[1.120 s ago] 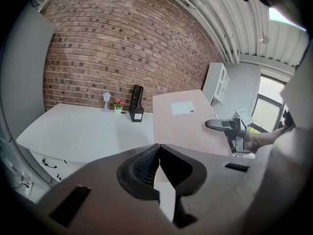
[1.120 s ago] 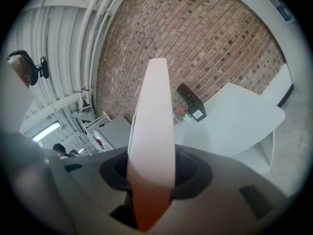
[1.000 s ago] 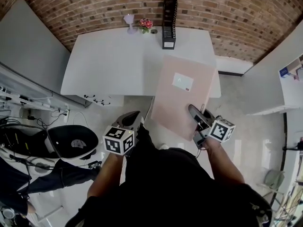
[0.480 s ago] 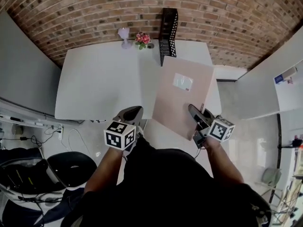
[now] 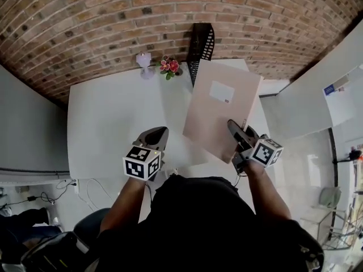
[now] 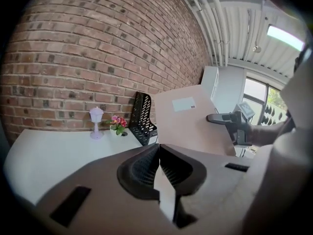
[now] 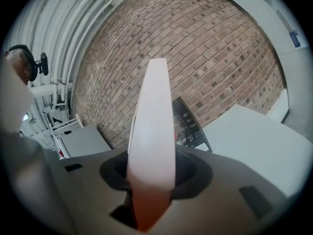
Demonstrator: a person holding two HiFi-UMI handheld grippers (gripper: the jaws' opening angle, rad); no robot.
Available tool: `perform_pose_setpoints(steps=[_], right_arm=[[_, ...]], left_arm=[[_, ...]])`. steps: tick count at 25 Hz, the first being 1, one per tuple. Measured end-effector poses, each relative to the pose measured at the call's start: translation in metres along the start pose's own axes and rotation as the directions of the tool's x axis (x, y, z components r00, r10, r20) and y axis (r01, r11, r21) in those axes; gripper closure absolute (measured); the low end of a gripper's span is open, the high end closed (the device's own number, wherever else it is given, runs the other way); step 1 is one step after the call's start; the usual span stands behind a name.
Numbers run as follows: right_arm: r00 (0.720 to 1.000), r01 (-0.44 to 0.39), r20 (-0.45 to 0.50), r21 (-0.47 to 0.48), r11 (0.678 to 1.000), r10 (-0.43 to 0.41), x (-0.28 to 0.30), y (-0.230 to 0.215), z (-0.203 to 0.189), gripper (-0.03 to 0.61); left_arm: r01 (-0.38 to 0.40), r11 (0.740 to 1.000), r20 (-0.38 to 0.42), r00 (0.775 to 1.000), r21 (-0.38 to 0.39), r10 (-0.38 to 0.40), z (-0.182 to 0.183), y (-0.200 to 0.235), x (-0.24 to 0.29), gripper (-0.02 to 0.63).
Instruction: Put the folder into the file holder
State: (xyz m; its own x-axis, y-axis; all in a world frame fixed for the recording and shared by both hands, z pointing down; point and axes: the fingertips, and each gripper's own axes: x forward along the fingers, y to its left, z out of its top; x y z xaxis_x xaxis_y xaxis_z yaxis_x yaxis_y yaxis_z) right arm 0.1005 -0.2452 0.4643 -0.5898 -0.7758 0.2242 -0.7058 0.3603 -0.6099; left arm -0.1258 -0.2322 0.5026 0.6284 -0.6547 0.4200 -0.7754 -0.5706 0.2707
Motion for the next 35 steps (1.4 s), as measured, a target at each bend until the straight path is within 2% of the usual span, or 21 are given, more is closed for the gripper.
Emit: perform_pose_setpoints(steps=[3, 6, 10, 13, 20, 24, 29, 35], right_arm=[[0.998, 0.05, 0.031, 0.004, 0.999, -0.05, 0.014, -0.003, 0.008, 0.405], [0.996, 0.076, 0.056, -0.001, 0.997, -0.076, 0.023, -0.003, 0.016, 0.405], [0.991, 0.096, 0.095, -0.074, 0.993, -0.089, 0.03, -0.004, 0.038, 0.405], [0.987, 0.111, 0.135, -0.151, 0.982, -0.09, 0.042, -0.009, 0.064, 0.405], [0.967, 0.131, 0.244, -0.233, 0.964, -0.072, 0.066, -0.015, 0.13, 0.407], [0.955, 0.164, 0.286, -0.292, 0.942, -0.078, 0.086, -0.026, 0.163, 0.407], [0.928, 0.212, 0.361, -0.294, 0.932, -0.097, 0.12, -0.036, 0.194, 0.407], [0.891, 0.304, 0.439, -0.387, 0.87, -0.116, 0.154, -0.031, 0.209, 0.407]], left_arm=[[0.022, 0.999, -0.027, 0.999, 0.025, -0.022, 0.002, 0.018, 0.01, 0.609], [0.039, 0.999, -0.034, 0.999, 0.015, -0.038, 0.004, 0.029, 0.018, 0.609], [0.055, 0.998, -0.025, 0.998, 0.009, -0.055, 0.008, 0.032, 0.023, 0.609], [0.02, 1.0, -0.026, 0.999, 0.006, -0.02, 0.009, 0.043, 0.025, 0.609], [-0.05, 0.994, 0.009, 0.999, -0.101, 0.051, 0.013, 0.048, 0.027, 0.609], [-0.093, 0.99, 0.009, 0.995, -0.11, 0.095, 0.014, 0.051, 0.028, 0.609], [-0.122, 0.987, -0.005, 0.992, -0.102, 0.122, 0.017, 0.052, 0.028, 0.609], [-0.159, 0.983, -0.018, 0.987, -0.095, 0.158, 0.02, 0.062, 0.021, 0.609]])
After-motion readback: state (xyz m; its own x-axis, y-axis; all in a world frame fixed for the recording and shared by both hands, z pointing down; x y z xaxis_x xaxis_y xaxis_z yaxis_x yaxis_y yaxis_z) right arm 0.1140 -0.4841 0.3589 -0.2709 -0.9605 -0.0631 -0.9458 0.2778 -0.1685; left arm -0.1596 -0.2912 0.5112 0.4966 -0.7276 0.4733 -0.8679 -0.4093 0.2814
